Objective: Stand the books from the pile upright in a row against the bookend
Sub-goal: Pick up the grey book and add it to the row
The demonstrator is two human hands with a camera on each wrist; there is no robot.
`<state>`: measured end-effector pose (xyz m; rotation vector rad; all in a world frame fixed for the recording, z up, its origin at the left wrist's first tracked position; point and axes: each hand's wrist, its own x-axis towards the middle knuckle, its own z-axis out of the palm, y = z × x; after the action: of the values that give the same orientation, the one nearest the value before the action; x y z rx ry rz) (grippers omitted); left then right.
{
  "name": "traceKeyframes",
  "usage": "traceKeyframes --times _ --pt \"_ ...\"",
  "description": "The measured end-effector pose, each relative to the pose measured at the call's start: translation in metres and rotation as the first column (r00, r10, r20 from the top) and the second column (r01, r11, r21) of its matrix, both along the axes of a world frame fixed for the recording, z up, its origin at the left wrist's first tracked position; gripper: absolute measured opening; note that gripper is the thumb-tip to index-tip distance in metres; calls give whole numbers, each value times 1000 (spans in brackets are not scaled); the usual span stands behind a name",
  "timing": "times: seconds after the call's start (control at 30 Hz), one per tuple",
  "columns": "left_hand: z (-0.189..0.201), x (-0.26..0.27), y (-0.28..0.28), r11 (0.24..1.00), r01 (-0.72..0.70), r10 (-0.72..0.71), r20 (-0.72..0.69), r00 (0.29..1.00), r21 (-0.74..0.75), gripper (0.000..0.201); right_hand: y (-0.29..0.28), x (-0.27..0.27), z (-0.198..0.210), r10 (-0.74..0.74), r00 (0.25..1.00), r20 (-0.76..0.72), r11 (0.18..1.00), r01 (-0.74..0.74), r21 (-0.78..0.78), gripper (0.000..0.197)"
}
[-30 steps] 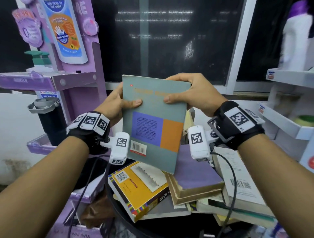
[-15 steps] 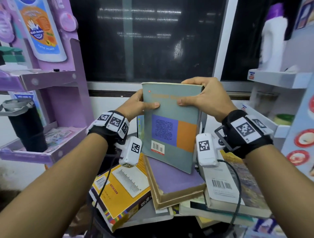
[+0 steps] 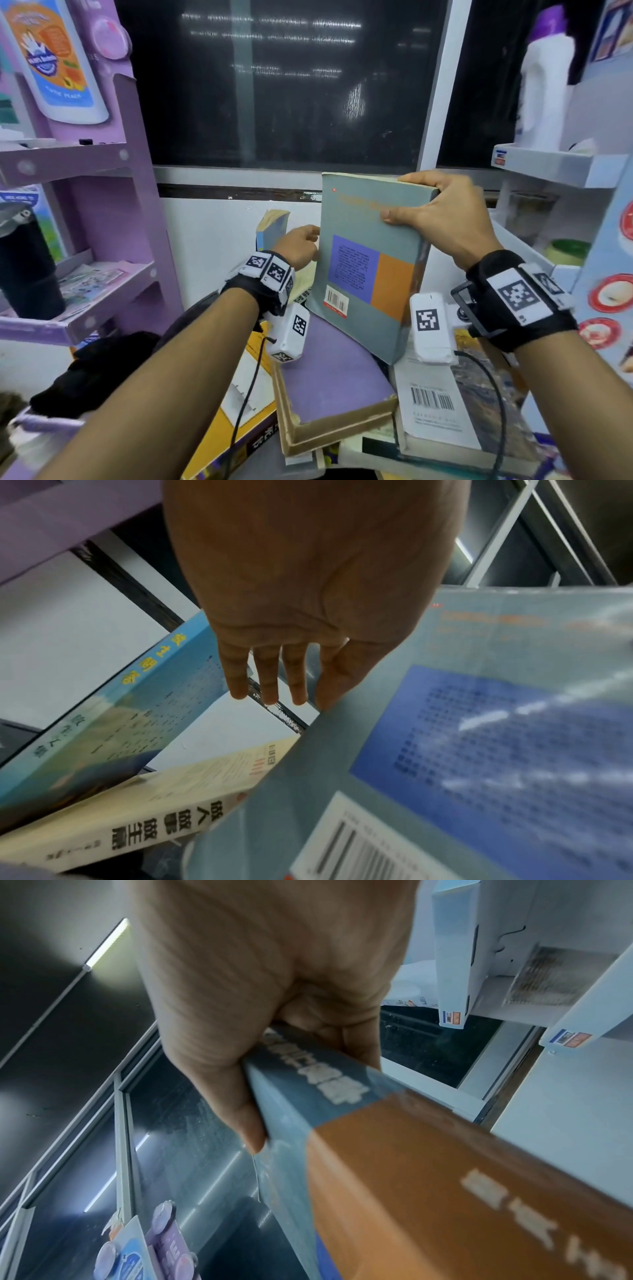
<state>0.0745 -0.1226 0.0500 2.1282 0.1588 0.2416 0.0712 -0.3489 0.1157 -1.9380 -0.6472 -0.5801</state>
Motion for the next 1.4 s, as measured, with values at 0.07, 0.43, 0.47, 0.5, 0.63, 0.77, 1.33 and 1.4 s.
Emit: traceKeyframes --times 0.07,0.43,0.47,0.5,0.63,0.77,1.33,1.4 --pt "-6 9 -5 995 21 -17 -45 999 97 60 -5 6 -1 -22 1000 -12 1000 23 20 50" --pt "-26 49 -17 928 120 -60 -177 982 353 55 -18 28 -3 -66 997 -30 997 67 27 53" --pt "-26 51 -16 922 128 -60 -192 980 364 56 -17 29 -3 -63 997 -34 998 64 25 53" --pt "-25 52 -16 916 134 -60 -201 978 377 57 -17 30 -3 -61 998 -35 998 62 26 53" --pt "-24 51 -9 904 113 -30 -204 979 411 58 -16 30 -5 -67 997 -43 997 69 35 56" --pt "-24 49 4 880 9 45 -103 994 475 47 -13 28 -3 -64 997 -44 997 66 44 54" --pt "-30 17 69 365 -437 207 386 899 822 43 43 23 1 -31 998 -50 999 33 29 52" --pt "-32 16 71 384 -469 202 423 883 795 41 55 25 3 -38 998 -57 999 38 13 54"
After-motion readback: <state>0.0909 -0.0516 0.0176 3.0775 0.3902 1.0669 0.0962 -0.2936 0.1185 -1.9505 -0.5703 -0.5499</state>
